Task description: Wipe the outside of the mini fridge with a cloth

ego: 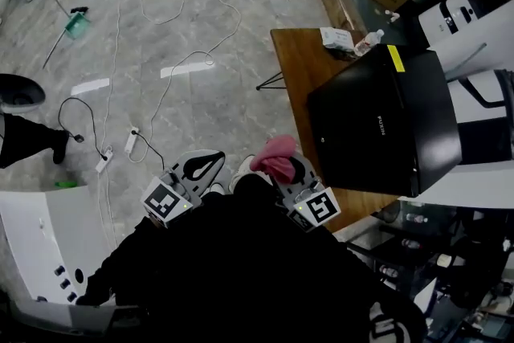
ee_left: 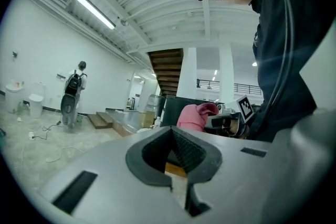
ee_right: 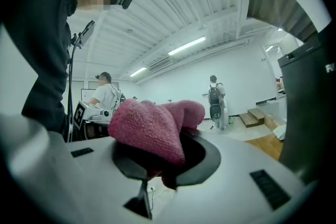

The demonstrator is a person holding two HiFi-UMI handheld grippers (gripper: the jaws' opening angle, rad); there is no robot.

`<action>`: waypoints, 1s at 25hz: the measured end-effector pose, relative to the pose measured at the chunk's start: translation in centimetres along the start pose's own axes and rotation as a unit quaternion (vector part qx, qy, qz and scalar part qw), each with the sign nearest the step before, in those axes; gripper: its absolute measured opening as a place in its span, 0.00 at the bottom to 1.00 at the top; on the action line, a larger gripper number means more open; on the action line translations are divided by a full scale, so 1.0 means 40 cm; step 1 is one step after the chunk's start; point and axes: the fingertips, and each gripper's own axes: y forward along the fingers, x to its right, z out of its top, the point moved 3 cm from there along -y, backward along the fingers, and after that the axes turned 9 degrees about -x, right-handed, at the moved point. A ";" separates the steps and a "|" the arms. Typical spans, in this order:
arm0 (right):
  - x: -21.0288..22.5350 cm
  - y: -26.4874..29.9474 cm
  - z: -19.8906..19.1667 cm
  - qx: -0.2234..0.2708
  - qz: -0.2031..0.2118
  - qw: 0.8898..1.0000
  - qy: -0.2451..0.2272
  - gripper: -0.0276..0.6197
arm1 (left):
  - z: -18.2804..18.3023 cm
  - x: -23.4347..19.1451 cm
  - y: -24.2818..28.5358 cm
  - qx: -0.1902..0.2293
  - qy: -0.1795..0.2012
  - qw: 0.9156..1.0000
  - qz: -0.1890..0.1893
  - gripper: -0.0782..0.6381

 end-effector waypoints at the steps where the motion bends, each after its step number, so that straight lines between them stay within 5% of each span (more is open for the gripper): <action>1: 0.004 0.032 0.001 -0.003 0.012 1.000 -0.001 0.18 | 0.006 -0.024 -0.006 0.003 -0.001 1.000 0.012 0.11; 7: 0.067 0.274 0.034 -0.001 0.083 0.997 -0.008 0.18 | 0.038 -0.207 -0.010 0.003 -0.002 0.997 0.079 0.11; 16: 0.221 0.685 0.241 0.019 0.168 0.985 -0.028 0.18 | 0.239 -0.580 0.072 0.014 0.008 0.989 0.150 0.11; 21: 0.384 0.817 0.352 0.058 0.174 0.983 -0.022 0.18 | 0.337 -0.740 0.191 0.019 0.021 0.987 0.161 0.11; 25: 0.514 0.850 0.414 0.062 0.141 0.988 -0.014 0.18 | 0.399 -0.820 0.292 0.019 0.028 0.988 0.151 0.11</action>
